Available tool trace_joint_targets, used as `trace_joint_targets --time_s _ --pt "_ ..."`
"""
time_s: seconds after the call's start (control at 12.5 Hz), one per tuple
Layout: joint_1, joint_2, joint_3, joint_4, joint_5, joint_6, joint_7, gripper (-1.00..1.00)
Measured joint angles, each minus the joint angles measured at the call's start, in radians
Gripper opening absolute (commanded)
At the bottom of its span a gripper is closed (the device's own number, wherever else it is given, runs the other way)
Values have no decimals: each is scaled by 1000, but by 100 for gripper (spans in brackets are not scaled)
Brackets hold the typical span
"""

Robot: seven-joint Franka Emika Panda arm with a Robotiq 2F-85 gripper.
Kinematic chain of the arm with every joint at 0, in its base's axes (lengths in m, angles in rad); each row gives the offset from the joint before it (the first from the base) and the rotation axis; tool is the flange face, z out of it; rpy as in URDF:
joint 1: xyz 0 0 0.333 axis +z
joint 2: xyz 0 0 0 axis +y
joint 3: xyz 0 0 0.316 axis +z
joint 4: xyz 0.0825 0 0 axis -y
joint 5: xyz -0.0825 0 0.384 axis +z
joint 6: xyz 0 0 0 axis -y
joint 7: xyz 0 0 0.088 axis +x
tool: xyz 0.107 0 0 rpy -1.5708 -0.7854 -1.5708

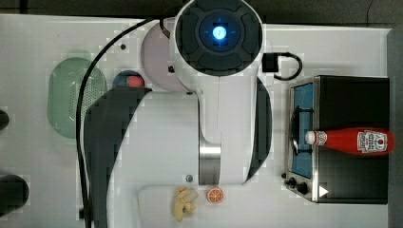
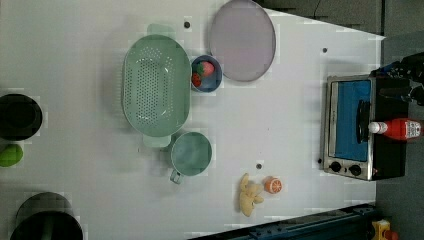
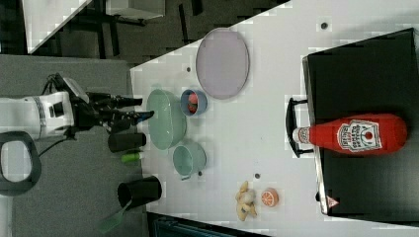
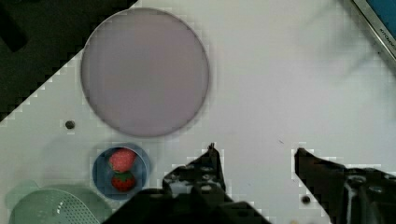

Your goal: Pick Ketchup from oven and place it on table.

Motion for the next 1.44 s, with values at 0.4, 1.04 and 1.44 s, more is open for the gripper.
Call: trace_joint_targets --time_s 0.4,1.04,1.44 --pt "-24 -393 -45 -221 -37 -260 49 100" --pt "-46 -332 -242 -165 -37 -156 64 100" --pt "-81 -153 -459 -206 -45 -1 65 100"
